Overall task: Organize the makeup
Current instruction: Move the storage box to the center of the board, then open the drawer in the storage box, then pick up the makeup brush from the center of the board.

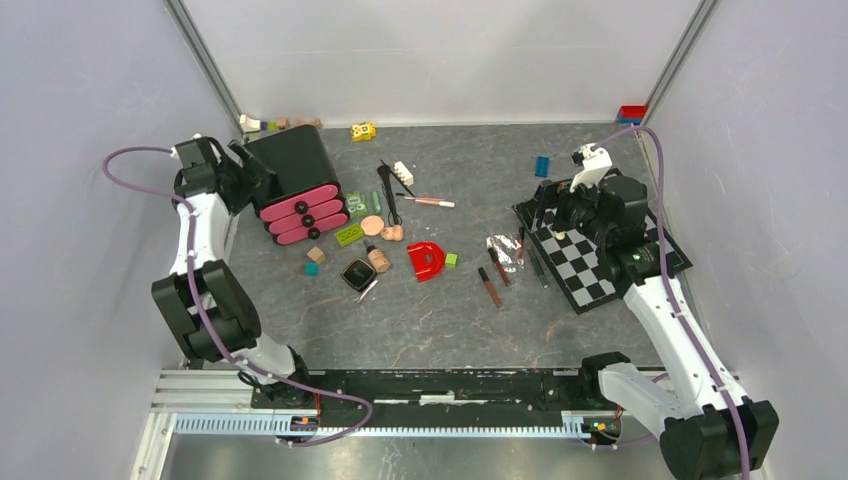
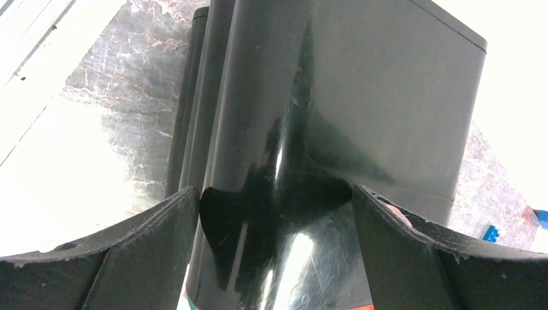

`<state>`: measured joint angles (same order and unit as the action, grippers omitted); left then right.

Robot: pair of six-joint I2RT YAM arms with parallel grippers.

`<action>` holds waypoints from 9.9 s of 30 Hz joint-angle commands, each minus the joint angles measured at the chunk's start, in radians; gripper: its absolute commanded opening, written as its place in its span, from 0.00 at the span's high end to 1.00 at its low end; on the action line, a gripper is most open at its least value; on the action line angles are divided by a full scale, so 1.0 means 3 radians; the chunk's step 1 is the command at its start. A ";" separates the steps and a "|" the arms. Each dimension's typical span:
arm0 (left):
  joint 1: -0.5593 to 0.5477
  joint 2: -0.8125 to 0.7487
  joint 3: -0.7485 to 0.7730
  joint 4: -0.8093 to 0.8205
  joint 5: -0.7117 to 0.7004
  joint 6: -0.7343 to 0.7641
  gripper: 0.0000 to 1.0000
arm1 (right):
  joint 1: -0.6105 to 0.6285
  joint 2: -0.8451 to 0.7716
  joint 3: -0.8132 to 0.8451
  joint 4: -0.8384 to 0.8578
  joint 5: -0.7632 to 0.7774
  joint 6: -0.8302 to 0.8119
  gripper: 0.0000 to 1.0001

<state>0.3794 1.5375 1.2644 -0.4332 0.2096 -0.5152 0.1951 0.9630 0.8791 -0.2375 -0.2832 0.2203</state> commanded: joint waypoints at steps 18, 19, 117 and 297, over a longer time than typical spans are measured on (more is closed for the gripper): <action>-0.0651 0.0379 0.0816 -0.0351 -0.0462 0.0388 0.05 | -0.0006 -0.0116 -0.0053 0.0020 0.0315 -0.0102 0.02; -0.0647 0.0328 0.0829 -0.0404 -0.0573 0.0388 0.05 | -0.0006 -0.0100 -0.0032 0.0000 0.0351 -0.0103 0.02; -0.0845 -0.2565 -0.1263 -0.1092 -0.1091 0.0034 0.00 | 0.2326 0.4862 0.3039 0.3098 0.1181 0.2740 0.40; -0.0858 -0.2268 -0.1065 -0.1225 -0.1355 0.0311 0.00 | 0.1405 0.4771 0.3411 0.0657 0.0397 -0.0078 0.61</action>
<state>0.1246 0.8570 0.9485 -0.8352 -0.1852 -0.4545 0.6067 2.3764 1.8633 -0.0689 -0.2073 0.2142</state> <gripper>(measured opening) 0.995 0.393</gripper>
